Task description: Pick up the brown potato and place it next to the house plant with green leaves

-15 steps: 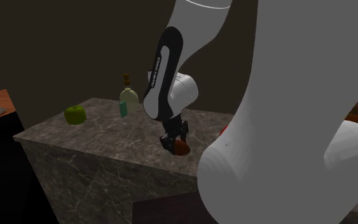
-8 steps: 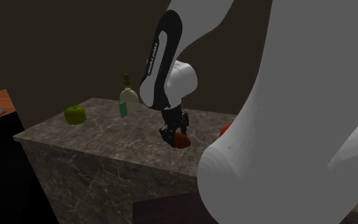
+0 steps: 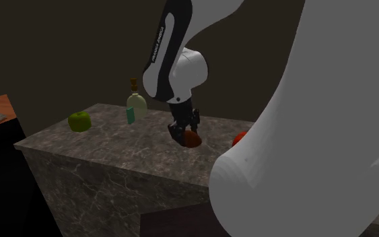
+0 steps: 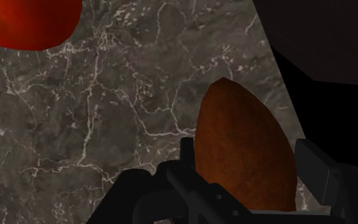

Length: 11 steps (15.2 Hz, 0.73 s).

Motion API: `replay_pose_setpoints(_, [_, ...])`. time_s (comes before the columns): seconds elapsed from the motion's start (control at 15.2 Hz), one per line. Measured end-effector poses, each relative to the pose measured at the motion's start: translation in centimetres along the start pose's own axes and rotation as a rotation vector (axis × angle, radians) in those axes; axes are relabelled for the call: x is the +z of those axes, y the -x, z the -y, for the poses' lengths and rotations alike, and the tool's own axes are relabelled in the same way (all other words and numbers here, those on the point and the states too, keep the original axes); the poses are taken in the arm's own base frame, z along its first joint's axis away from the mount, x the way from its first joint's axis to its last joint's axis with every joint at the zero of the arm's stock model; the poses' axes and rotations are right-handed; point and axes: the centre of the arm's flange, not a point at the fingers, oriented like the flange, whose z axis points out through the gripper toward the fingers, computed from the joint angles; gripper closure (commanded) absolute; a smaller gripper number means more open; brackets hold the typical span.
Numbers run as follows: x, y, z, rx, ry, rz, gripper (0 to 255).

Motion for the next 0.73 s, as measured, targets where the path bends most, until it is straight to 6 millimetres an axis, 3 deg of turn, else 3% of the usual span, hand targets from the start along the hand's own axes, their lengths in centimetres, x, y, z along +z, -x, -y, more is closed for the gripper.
replay_pose_setpoints(0.73, [-5.6,0.9,-1.0,0.0,0.0,0.0,255])
